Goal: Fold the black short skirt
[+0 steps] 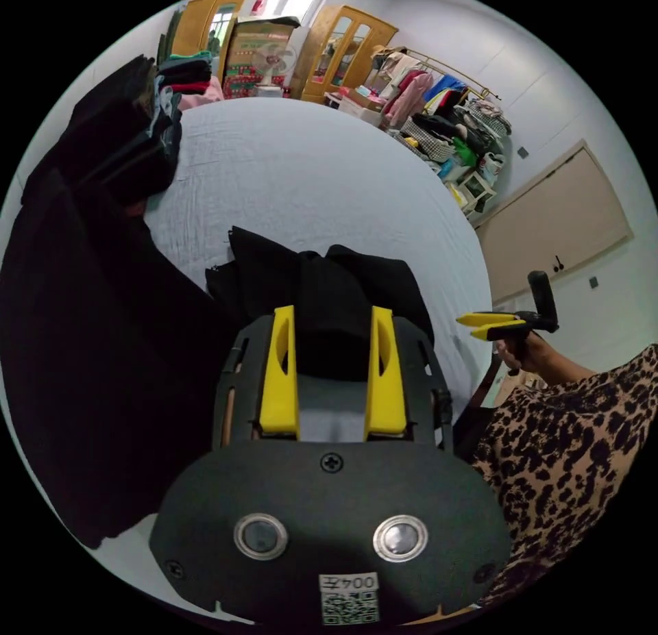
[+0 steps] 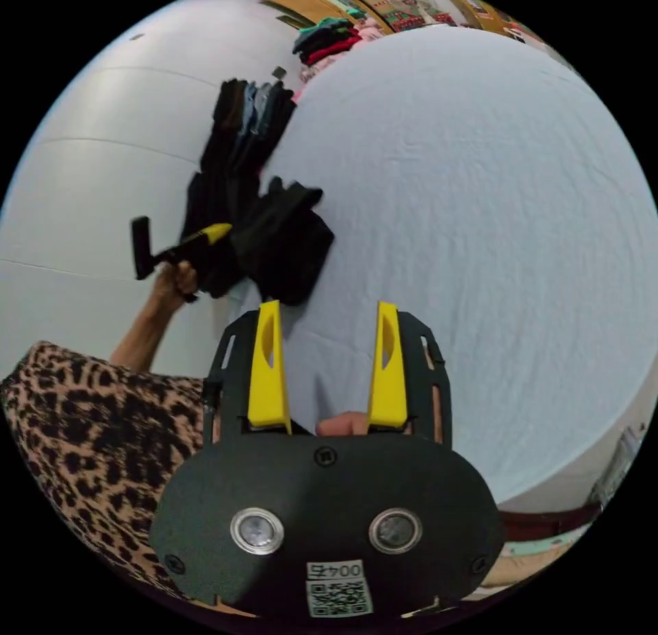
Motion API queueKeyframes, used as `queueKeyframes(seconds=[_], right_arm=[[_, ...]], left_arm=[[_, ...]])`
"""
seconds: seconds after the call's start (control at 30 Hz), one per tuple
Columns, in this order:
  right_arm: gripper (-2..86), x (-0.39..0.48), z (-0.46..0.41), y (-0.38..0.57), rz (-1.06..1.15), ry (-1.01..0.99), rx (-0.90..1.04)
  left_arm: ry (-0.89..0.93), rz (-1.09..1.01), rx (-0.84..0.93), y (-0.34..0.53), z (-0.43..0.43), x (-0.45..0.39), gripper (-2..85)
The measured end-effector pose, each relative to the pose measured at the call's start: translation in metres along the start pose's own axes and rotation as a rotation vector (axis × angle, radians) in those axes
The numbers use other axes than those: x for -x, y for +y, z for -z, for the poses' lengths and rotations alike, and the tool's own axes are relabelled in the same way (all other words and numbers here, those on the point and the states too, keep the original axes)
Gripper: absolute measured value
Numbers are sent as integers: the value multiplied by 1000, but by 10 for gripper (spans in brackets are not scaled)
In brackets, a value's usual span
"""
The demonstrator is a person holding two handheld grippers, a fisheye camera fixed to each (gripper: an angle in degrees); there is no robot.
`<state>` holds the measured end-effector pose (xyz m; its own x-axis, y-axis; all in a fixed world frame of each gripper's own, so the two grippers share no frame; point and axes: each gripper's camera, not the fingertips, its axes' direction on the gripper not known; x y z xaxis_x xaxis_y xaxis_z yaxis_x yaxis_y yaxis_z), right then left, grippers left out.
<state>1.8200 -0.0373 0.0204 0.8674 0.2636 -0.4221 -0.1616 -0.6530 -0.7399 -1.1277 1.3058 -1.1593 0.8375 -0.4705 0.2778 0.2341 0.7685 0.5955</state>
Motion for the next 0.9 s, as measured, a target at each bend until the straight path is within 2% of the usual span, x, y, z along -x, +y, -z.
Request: queueKeyframes(seconds=[0.07,0.23,0.3,0.43,0.5,0.57,0.6,0.67,0.7,0.77,0.9], right_arm=[[222,-13,20,-20,-2,-133,-63],[213,-57,37,-59,-112,-435,-91],[188,-71,38,-67,-134,-448,-58],[38,-95,44,-66,-188,-501,5],[34,-101,60,-62,-206,-625,-21],[29,-100,108,-62,-182,-800,-158],[28,-99,124,-63,-174,-826,-195],[23,-84,204,-72,-67,-884,-338],[22,-79,226,-73,-32,-897,-377],[21,-54,320,-73,109,-921,-539],[21,8,434,-52,387,-804,-616]], left_arm=[[46,-3,37,-13,-4,15,167],[169,-22,159,-35,-19,38,170],[185,-23,212,-39,-26,45,155],[276,-11,304,-39,-32,55,67],[363,16,288,-38,-21,59,50],[498,95,107,-39,27,70,42],[534,112,49,-40,44,72,41],[626,122,-198,-46,126,77,37],[623,109,-252,-47,150,75,37],[589,36,-479,-46,244,63,33],[503,-46,-714,-25,345,25,29]])
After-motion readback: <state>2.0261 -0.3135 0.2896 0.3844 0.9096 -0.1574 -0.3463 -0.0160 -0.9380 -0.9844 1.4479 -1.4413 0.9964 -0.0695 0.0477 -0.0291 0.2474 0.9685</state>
